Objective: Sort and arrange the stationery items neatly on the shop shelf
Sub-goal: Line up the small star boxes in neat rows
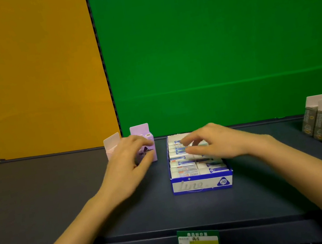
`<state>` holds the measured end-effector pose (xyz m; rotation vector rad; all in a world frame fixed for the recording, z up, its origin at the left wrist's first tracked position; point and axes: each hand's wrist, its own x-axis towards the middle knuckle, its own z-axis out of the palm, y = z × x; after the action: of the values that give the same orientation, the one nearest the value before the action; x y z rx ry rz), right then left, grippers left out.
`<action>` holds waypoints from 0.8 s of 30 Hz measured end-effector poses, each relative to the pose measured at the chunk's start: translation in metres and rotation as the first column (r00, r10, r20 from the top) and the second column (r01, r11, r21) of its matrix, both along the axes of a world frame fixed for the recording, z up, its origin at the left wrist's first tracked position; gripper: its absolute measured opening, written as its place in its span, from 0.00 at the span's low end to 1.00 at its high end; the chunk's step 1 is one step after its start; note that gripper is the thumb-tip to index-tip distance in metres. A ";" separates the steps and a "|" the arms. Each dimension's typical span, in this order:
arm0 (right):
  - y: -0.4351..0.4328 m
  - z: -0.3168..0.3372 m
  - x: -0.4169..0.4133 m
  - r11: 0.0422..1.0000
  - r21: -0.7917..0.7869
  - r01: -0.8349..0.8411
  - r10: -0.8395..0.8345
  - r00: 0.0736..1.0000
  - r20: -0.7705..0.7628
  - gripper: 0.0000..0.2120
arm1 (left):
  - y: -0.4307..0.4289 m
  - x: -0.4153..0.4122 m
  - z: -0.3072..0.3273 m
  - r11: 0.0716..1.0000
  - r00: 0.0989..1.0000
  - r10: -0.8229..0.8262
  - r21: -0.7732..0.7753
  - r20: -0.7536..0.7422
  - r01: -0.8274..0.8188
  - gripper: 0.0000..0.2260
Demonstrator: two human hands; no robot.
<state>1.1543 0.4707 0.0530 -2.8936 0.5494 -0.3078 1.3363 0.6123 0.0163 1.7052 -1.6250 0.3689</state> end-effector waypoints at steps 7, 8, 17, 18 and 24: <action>-0.011 0.001 0.091 0.911 0.412 0.014 -0.091 0.981 0.169 0.40 | 0.007 0.047 0.000 0.942 0.860 0.282 -0.048 -0.426 -0.333 0.43; -0.011 0.001 0.100 0.895 0.445 0.015 -0.092 0.984 0.153 0.42 | 0.007 0.052 -0.002 0.957 0.833 0.262 0.018 -0.488 -0.290 0.45; -0.010 -0.006 0.122 0.885 0.465 -0.009 -0.115 0.965 0.237 0.24 | 0.003 0.056 -0.004 0.979 0.747 0.202 0.137 -0.634 -0.148 0.25; -0.009 -0.004 0.120 0.888 0.460 -0.018 -0.125 0.952 0.279 0.24 | 0.004 0.055 0.001 0.983 0.765 0.180 0.100 -0.619 -0.151 0.23; -0.004 0.030 0.065 0.905 0.423 -0.047 -0.212 0.812 0.544 0.21 | 0.007 0.033 0.054 0.993 0.841 -0.021 -0.112 -0.540 -0.046 0.25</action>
<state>1.2190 0.4670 0.0834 -2.1939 0.5448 -0.9253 1.3696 0.6189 0.0705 1.5453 -1.1480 -0.0207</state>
